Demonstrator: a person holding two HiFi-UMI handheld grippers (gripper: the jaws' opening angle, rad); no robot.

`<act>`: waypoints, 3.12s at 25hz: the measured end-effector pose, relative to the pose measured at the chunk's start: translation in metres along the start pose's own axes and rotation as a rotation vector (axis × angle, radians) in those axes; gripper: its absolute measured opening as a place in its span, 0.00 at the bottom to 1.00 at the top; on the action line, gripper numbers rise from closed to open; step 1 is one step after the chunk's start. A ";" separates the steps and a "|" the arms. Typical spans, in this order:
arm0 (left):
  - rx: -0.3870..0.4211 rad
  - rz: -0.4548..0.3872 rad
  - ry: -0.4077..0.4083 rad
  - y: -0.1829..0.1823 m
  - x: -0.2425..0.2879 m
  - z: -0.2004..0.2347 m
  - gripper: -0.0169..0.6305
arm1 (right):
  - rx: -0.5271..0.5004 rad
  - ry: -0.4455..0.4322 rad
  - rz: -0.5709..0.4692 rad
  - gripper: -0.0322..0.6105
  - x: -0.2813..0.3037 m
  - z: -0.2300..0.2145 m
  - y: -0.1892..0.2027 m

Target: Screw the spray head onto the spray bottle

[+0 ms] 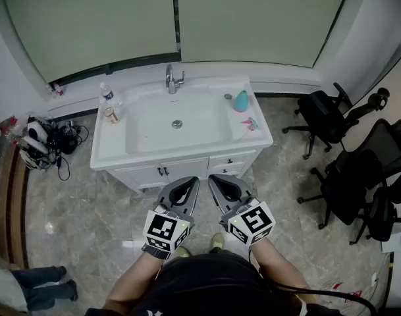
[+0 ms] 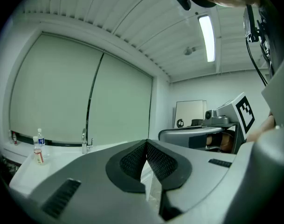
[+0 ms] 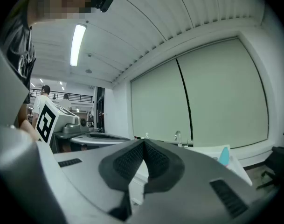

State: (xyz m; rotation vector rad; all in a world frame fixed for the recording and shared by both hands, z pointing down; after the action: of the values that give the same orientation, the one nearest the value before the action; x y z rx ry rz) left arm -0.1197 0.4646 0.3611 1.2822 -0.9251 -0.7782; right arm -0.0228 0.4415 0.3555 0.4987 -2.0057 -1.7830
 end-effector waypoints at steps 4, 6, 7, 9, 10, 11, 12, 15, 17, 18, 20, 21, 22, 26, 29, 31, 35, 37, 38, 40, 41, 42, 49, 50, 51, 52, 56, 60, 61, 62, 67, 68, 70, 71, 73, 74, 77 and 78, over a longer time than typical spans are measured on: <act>0.001 -0.004 0.002 -0.002 0.003 0.003 0.03 | -0.002 -0.002 -0.002 0.05 0.004 -0.002 -0.001; 0.000 -0.004 0.003 -0.001 0.003 0.002 0.03 | -0.001 -0.001 -0.002 0.05 0.003 -0.001 -0.001; 0.000 -0.004 0.003 -0.001 0.002 0.003 0.03 | 0.001 -0.001 -0.004 0.05 0.003 -0.001 -0.002; 0.002 -0.005 0.005 -0.001 0.002 0.004 0.03 | 0.004 -0.004 -0.014 0.05 0.003 0.001 -0.003; 0.002 -0.005 0.005 -0.001 0.001 0.004 0.03 | 0.004 -0.008 -0.021 0.05 0.004 0.002 -0.004; 0.001 -0.004 0.005 -0.001 0.001 0.004 0.03 | 0.001 -0.012 -0.025 0.05 0.004 0.003 -0.005; 0.001 -0.004 0.004 -0.002 0.001 0.004 0.03 | -0.004 -0.015 -0.026 0.05 0.004 0.004 -0.006; 0.001 -0.004 0.004 -0.002 0.001 0.004 0.03 | -0.010 -0.021 -0.026 0.05 0.004 0.006 -0.008; 0.002 0.000 0.006 -0.002 0.002 0.003 0.03 | -0.001 -0.018 -0.030 0.05 0.003 0.005 -0.007; 0.002 0.003 0.008 -0.001 0.002 0.002 0.03 | 0.004 -0.018 -0.030 0.05 0.002 0.005 -0.007; 0.001 0.008 0.015 0.000 0.004 0.000 0.03 | 0.013 -0.020 -0.031 0.05 0.000 0.005 -0.006; 0.001 0.008 0.021 0.001 0.005 -0.001 0.03 | 0.017 -0.023 -0.031 0.05 -0.001 0.004 -0.006; 0.001 0.006 0.029 0.001 0.007 -0.002 0.03 | 0.022 -0.024 -0.032 0.05 -0.001 0.003 -0.006; 0.006 0.017 0.070 0.001 0.019 -0.009 0.03 | 0.049 0.002 -0.034 0.07 -0.009 -0.009 -0.003; 0.007 0.034 0.098 0.001 0.037 -0.019 0.03 | 0.076 0.033 -0.033 0.07 -0.020 -0.026 0.000; 0.009 0.044 0.115 0.001 0.055 -0.027 0.03 | 0.093 0.056 -0.034 0.07 -0.030 -0.044 0.003; 0.004 0.059 0.152 0.006 0.096 -0.046 0.03 | 0.134 0.084 -0.028 0.10 -0.049 -0.093 0.011; 0.003 0.069 0.159 0.009 0.120 -0.054 0.03 | 0.158 0.094 -0.028 0.12 -0.058 -0.124 0.014; 0.003 0.075 0.158 0.010 0.133 -0.056 0.03 | 0.172 0.101 -0.028 0.12 -0.062 -0.141 0.016; 0.007 0.089 0.155 0.011 0.157 -0.059 0.03 | 0.201 0.116 -0.026 0.13 -0.068 -0.175 0.019; 0.010 0.096 0.155 0.011 0.168 -0.059 0.03 | 0.212 0.124 -0.023 0.13 -0.070 -0.190 0.020; 0.013 0.104 0.157 0.011 0.179 -0.059 0.03 | 0.220 0.133 -0.020 0.14 -0.071 -0.204 0.021; 0.023 0.151 0.190 0.026 0.261 -0.027 0.04 | 0.282 0.195 0.034 0.16 -0.043 -0.287 0.046; 0.022 0.153 0.199 0.029 0.275 -0.018 0.04 | 0.286 0.207 0.050 0.17 -0.034 -0.300 0.052; 0.020 0.155 0.210 0.032 0.289 -0.008 0.05 | 0.288 0.220 0.068 0.17 -0.024 -0.314 0.058; 0.019 0.157 0.224 0.035 0.305 0.003 0.08 | 0.288 0.235 0.089 0.18 -0.013 -0.330 0.065; 0.032 0.181 0.290 0.052 0.369 0.045 0.09 | 0.297 0.309 0.171 0.19 0.034 -0.393 0.100; 0.032 0.212 0.341 0.067 0.427 0.074 0.09 | 0.332 0.372 0.228 0.20 0.062 -0.446 0.130; 0.030 0.221 0.347 0.070 0.440 0.079 0.09 | 0.345 0.385 0.236 0.20 0.066 -0.456 0.135; 0.027 0.230 0.352 0.072 0.453 0.084 0.09 | 0.356 0.394 0.245 0.20 0.070 -0.464 0.139; 0.013 0.272 0.351 0.093 0.504 0.097 0.13 | 0.361 0.369 0.371 0.24 0.089 -0.501 0.173; 0.015 0.274 0.348 0.097 0.513 0.097 0.14 | 0.351 0.361 0.415 0.25 0.091 -0.511 0.183; 0.017 0.283 0.333 0.107 0.531 0.099 0.14 | 0.330 0.346 0.508 0.25 0.095 -0.530 0.203; 0.016 0.291 0.321 0.114 0.538 0.100 0.14 | 0.319 0.334 0.555 0.25 0.098 -0.537 0.212; 0.008 0.314 0.292 0.127 0.550 0.104 0.17 | 0.291 0.300 0.655 0.25 0.105 -0.546 0.227; 0.002 0.323 0.278 0.133 0.556 0.106 0.19 | 0.277 0.279 0.703 0.25 0.109 -0.548 0.233; 0.002 0.329 0.256 0.146 0.576 0.115 0.24 | 0.253 0.222 0.821 0.25 0.120 -0.558 0.252; 0.005 0.325 0.252 0.149 0.583 0.118 0.26 | 0.241 0.207 0.857 0.25 0.124 -0.561 0.257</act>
State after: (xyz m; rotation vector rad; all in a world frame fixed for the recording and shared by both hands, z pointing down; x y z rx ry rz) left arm 0.0274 -0.0846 0.5908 1.1643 -0.9003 -0.3516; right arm 0.1656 -0.0675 0.6742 -0.1200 -1.8712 -0.9378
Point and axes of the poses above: the fingertips, and each gripper's own axes: x forward along the fingers, z to its left, y out of its underside, the point moved 5 cm from there along -x, backward along the fingers, and after that the axes turned 3 degrees about -y, right-handed, at the moved point
